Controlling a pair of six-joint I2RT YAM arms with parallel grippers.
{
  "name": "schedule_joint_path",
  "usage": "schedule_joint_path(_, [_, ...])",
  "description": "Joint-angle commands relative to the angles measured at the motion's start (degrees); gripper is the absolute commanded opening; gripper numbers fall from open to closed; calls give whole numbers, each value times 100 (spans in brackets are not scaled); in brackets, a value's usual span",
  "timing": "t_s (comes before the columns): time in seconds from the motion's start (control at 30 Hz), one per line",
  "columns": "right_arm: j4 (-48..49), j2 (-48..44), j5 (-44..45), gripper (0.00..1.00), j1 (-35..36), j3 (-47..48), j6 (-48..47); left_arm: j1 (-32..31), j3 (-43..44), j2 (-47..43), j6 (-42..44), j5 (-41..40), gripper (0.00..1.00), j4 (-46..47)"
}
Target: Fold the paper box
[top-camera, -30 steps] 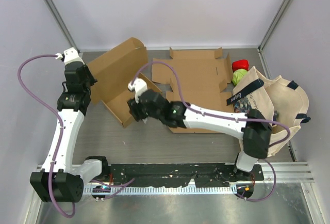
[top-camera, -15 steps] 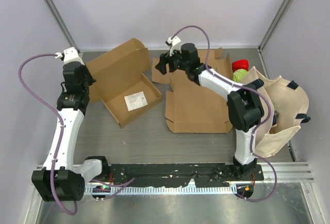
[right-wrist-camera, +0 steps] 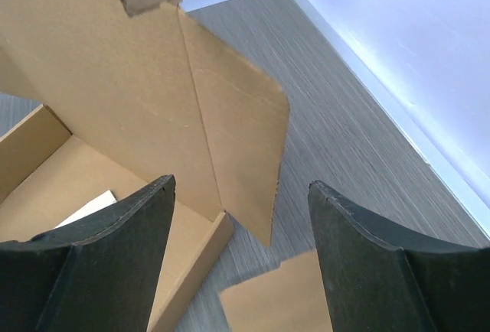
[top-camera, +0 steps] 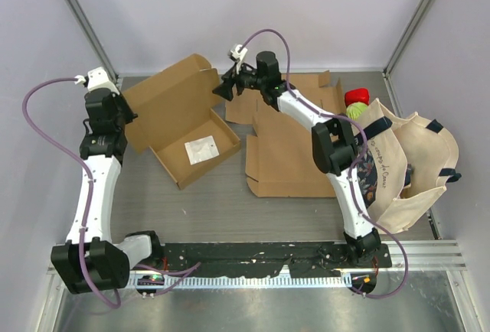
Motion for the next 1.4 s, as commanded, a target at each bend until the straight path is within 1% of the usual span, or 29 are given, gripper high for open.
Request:
schedule_joint_path(0.0, [138, 300, -761, 74, -13, 632, 34, 255, 135, 105, -97, 534, 0, -19])
schedule_joint_path(0.13, [840, 362, -991, 67, -21, 368, 413, 369, 91, 123, -62, 753, 0, 86])
schedule_joint_path(0.17, [1033, 415, -1035, 62, -30, 412, 492, 387, 83, 123, -18, 815, 0, 95])
schedule_joint_path(0.23, [1070, 651, -1175, 59, -39, 726, 702, 387, 48, 123, 26, 938, 0, 165])
schedule_joint_path(0.43, [1605, 1197, -1386, 58, -57, 1334, 1397, 404, -5, 132, 193, 1386, 0, 332])
schedule_joint_path(0.5, [1878, 1312, -1448, 53, -57, 1396, 1722, 396, -5, 149, 228, 1404, 0, 333])
schedule_joint_path(0.53, [1905, 1321, -1431, 47, -57, 1414, 1758, 404, -5, 149, 228, 1430, 0, 341])
schedule_joint_path(0.6, [1870, 1277, -1387, 40, -65, 1414, 1793, 404, -14, 149, 246, 1448, 0, 376])
schedule_joint_path(0.63, [1870, 1242, -1352, 32, -57, 1327, 1811, 404, -5, 149, 220, 1448, 1, 377])
schedule_joint_path(0.67, [1870, 1111, -1334, 28, -57, 1256, 1837, 404, -14, 149, 202, 1413, 3, 368])
schedule_joint_path(0.7, [1870, 1031, -1290, 25, -57, 1169, 1837, 413, -5, 132, 176, 1352, 8, 342])
schedule_joint_path(0.73, [1852, 944, -1238, 21, -57, 915, 1811, 404, 21, 123, 62, 1230, 24, 211])
schedule_joint_path(0.77, [1852, 821, -1133, 20, -48, 782, 1767, 404, 21, 88, -43, 689, 33, 123])
schedule_joint_path(0.8, [1844, 654, -1114, 19, -56, 651, 1654, 396, 21, 18, -166, 431, 41, 26])
schedule_joint_path(0.83, [1835, 574, -1105, 15, -65, 484, 1609, 404, 30, -26, -446, 81, 53, -210])
schedule_joint_path(0.87, [1809, 530, -1105, 13, -57, 439, 1583, 404, 30, -79, -657, -419, 59, -343])
schedule_joint_path(0.9, [1800, 469, -1158, 11, -57, 386, 1556, 413, -22, -131, -816, -563, 62, -570])
schedule_joint_path(0.93, [1808, 451, -1167, 5, -57, 359, 1556, 430, -101, -306, -1087, -608, 68, -607])
schedule_joint_path(0.97, [1817, 433, -1176, 2, -57, 324, 1547, 448, -189, -403, -1212, -678, 72, -651])
schedule_joint_path(1.03, [1852, 363, -1255, 1, -57, 237, 1565, 562, -549, -753, -1353, -635, 79, -547])
schedule_joint_path(1.07, [1852, 336, -1263, 1, -57, 201, 1547, 615, -698, -860, -1284, -513, 81, -372])
schedule_joint_path(1.1, [1861, 310, -1229, 1, -57, 114, 1521, 728, -969, -957, -1196, -164, 82, 12])
schedule_joint_path(1.17, [1861, 292, -1246, 1, -57, 122, 1503, 800, -1200, -959, -916, 111, 86, 436])
schedule_joint_path(1.2, [1844, 310, -1272, 1, -65, 157, 1495, 826, -1305, -862, -801, 208, 87, 760])
schedule_joint_path(1.27, [1844, 319, -1307, 1, -83, 175, 1538, 887, -1175, -345, -547, 314, 88, 807])
schedule_joint_path(1.33, [1878, 327, -1316, 1, -92, 201, 1599, 1098, -929, 120, -353, 1189, 88, 1114])
schedule_joint_path(1.37, [1896, 336, -1334, 1, -100, 210, 1626, 1194, -763, 584, -291, 1446, 89, 1089])
